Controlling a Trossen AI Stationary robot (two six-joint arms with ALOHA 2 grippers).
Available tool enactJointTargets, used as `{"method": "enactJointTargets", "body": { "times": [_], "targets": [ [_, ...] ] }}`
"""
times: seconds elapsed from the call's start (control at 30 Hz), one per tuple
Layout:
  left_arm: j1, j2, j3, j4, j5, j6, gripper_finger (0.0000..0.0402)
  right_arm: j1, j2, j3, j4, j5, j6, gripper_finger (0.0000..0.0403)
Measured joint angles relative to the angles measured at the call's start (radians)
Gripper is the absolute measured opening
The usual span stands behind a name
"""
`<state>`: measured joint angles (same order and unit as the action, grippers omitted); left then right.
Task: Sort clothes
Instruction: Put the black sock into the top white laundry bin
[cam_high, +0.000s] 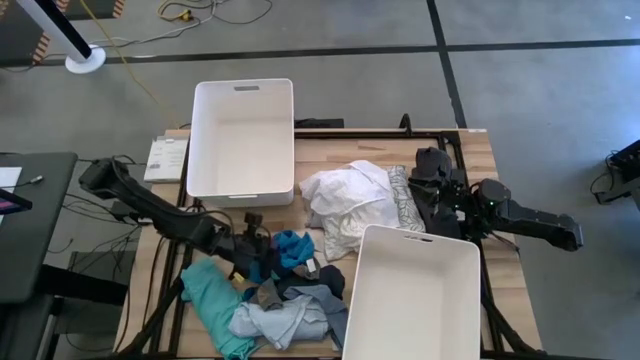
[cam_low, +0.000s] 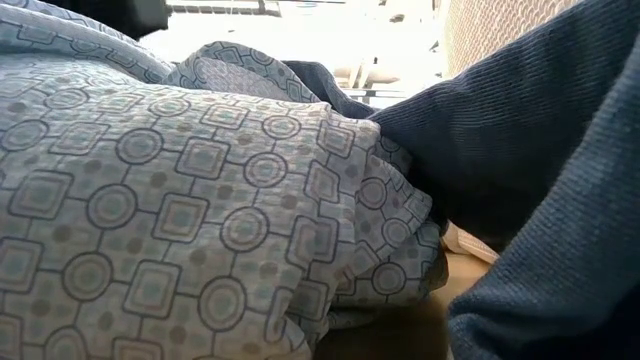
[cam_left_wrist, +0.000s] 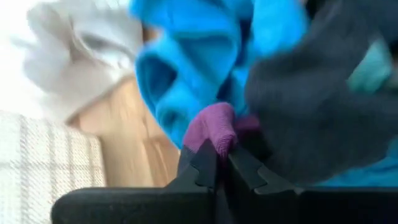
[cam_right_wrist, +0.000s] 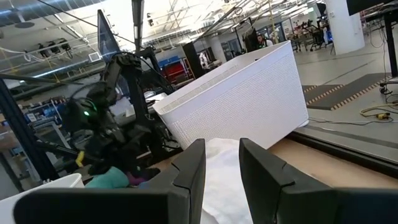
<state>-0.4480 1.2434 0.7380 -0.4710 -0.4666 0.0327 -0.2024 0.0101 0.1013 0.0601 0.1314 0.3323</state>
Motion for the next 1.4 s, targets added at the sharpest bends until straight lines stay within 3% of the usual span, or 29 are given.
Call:
{"method": "enactJointTargets", "body": {
  "times": [0.43,0.8,1.03,1.23,1.4],
  "targets": [
    [-0.079,0.0,0.389,-0.434,-0.253,0.044,0.0001,0.0,0.0,0.0,-0.028,-0.001,0.002,0.0116],
    [-0.095,-0.001,0.676,-0.562,-0.489,0.199,0.0001,0.039,0.0,0.0,-0.071,-0.002,0.007,0.0116],
    [-0.054,-0.012,0.797,-0.593,-0.627,0.281,0.0001,0.097,0.0,0.0,-0.052,-0.003,0.002,0.0116],
    [0.05,-0.058,0.813,-0.588,-0.658,0.322,0.0001,0.135,0.0,0.0,-0.039,-0.002,-0.001,0.0116],
    [0.168,-0.096,0.813,-0.588,-0.553,0.312,0.0001,0.162,0.0,0.0,-0.021,-0.002,-0.002,0.0116]
  ]
}}
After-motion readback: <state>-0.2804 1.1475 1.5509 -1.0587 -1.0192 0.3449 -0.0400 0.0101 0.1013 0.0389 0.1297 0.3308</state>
